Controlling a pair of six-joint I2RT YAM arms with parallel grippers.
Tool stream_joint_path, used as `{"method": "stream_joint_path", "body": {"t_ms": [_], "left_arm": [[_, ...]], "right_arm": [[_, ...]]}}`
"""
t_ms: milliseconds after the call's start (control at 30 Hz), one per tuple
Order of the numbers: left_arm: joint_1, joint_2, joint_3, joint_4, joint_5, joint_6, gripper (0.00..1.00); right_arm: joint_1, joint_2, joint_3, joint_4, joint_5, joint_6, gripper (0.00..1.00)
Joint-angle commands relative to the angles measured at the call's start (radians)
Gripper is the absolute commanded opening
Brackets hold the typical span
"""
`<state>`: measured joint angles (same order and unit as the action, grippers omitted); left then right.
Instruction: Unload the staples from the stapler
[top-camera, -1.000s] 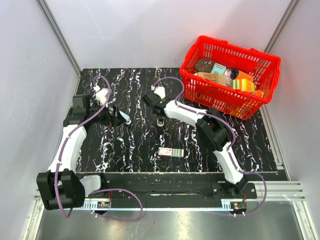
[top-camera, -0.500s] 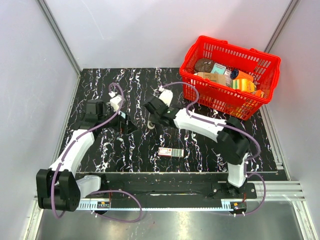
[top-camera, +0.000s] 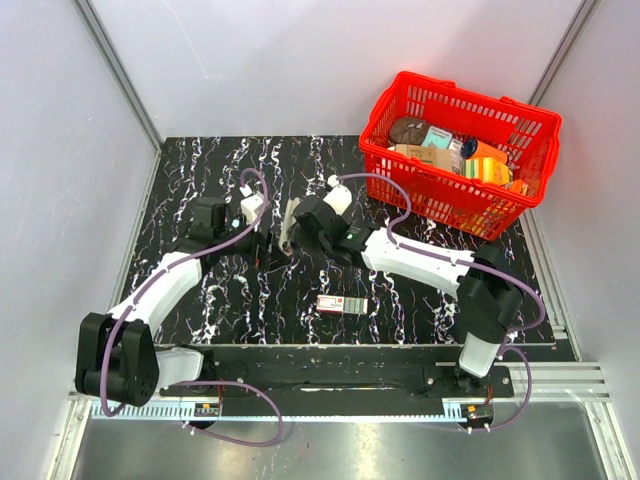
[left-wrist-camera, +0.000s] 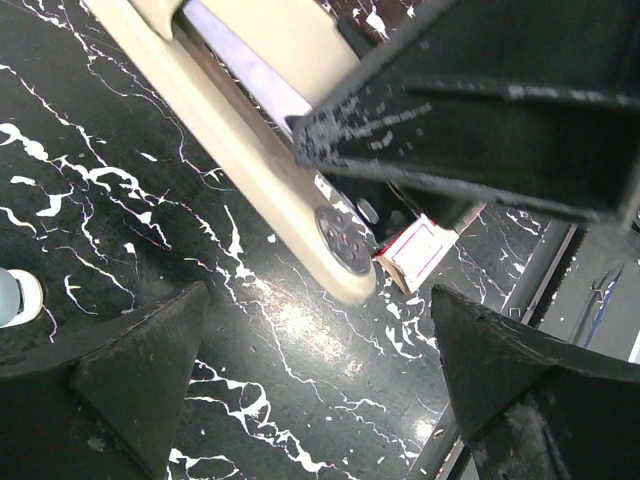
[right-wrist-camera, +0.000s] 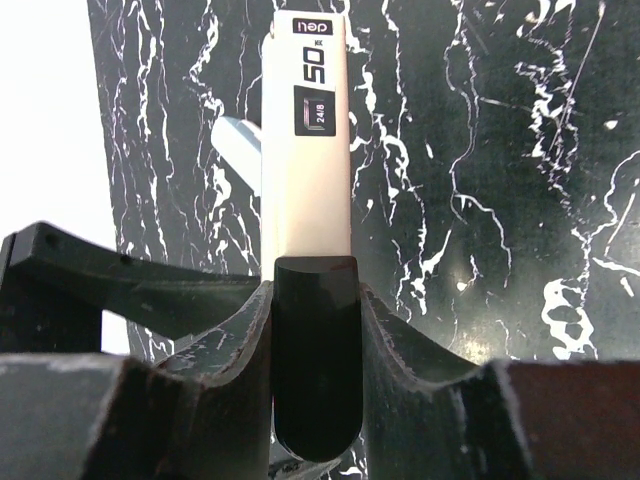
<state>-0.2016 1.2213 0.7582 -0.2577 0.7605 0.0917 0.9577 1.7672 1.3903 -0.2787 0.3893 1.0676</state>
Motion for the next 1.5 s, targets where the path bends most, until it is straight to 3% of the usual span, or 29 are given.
{"method": "stream_joint_path", "body": {"t_ms": [0, 167, 300, 500, 633, 833, 900, 1100, 1467], "left_arm": [[-0.007, 0.023, 0.018, 0.064, 0.014, 0.017, 0.97], [-0.007, 0.04, 0.01, 0.066, -0.009, 0.085, 0.86], [-0.007, 0.029, 0.003, 0.051, 0.0, 0.144, 0.65], [-0.005, 0.007, 0.009, 0.0, -0.001, 0.238, 0.44], [-0.007, 0.0, 0.004, -0.028, -0.032, 0.312, 0.22], [-0.005, -0.003, -0.01, -0.026, -0.064, 0.355, 0.11], [-0.004, -0.005, -0.01, -0.025, -0.076, 0.37, 0.01], [-0.005, -0.028, -0.023, 0.026, -0.194, 0.459, 0.0], [-0.007, -0.04, -0.094, 0.254, -0.438, 0.575, 0.0]], "right_arm": [[0.026, -0.072, 0.004, 0.127, -0.001, 0.034, 0.0], [0.052, -0.068, 0.006, 0.15, -0.029, 0.026, 0.0], [0.067, -0.066, -0.004, 0.156, -0.043, 0.025, 0.0], [0.075, -0.068, -0.036, 0.173, -0.066, 0.025, 0.0], [0.079, -0.081, -0.077, 0.197, -0.089, 0.025, 0.0], [0.099, -0.095, -0.119, 0.226, -0.11, -0.008, 0.0], [0.107, -0.095, -0.134, 0.249, -0.13, -0.027, 0.0], [0.139, -0.104, -0.184, 0.312, -0.224, -0.173, 0.0], [0.211, -0.111, -0.287, 0.302, -0.21, -0.357, 0.0]]}}
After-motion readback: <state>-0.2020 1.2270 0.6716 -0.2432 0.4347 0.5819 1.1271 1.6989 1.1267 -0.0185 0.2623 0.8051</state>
